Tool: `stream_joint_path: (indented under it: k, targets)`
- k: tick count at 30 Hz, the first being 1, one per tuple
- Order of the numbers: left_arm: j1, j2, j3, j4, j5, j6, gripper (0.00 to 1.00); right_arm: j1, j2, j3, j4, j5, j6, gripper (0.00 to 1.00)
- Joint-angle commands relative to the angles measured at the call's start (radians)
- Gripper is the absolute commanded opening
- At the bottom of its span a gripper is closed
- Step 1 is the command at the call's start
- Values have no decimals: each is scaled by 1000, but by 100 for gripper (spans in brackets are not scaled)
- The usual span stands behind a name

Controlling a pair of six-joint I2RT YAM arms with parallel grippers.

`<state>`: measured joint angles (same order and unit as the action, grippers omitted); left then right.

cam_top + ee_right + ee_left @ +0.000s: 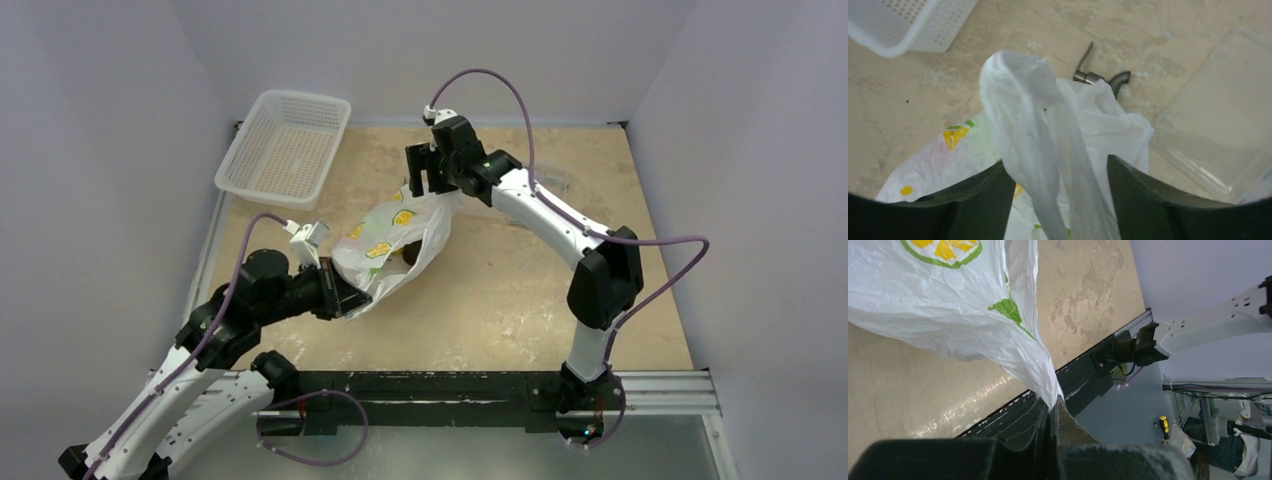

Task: Take the fake fruits out of the plastic bag
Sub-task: Adjust the plastic bag at the center of the board.

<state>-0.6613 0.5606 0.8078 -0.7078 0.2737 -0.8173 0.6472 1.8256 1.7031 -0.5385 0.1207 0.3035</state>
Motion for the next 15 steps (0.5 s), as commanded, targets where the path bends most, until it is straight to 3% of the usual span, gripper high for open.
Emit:
stream_joint_path:
  k: [1, 4, 9, 13, 15]
  targets:
    - [4, 24, 37, 106, 38, -23, 0, 1, -169, -37, -163, 184, 85, 89]
    - [5, 45, 47, 106, 47, -13, 0, 0, -256, -91, -219, 252, 140, 98]
    - [3, 55, 37, 108, 61, -8, 0, 2, -420, -186, -256, 262, 211, 99]
    - [3, 46, 29, 105, 57, -3, 0, 1, -578, -310, -200, 183, 283, 99]
    - [3, 43, 28, 107, 62, -3, 0, 8, -645, -416, -77, 21, 361, 99]
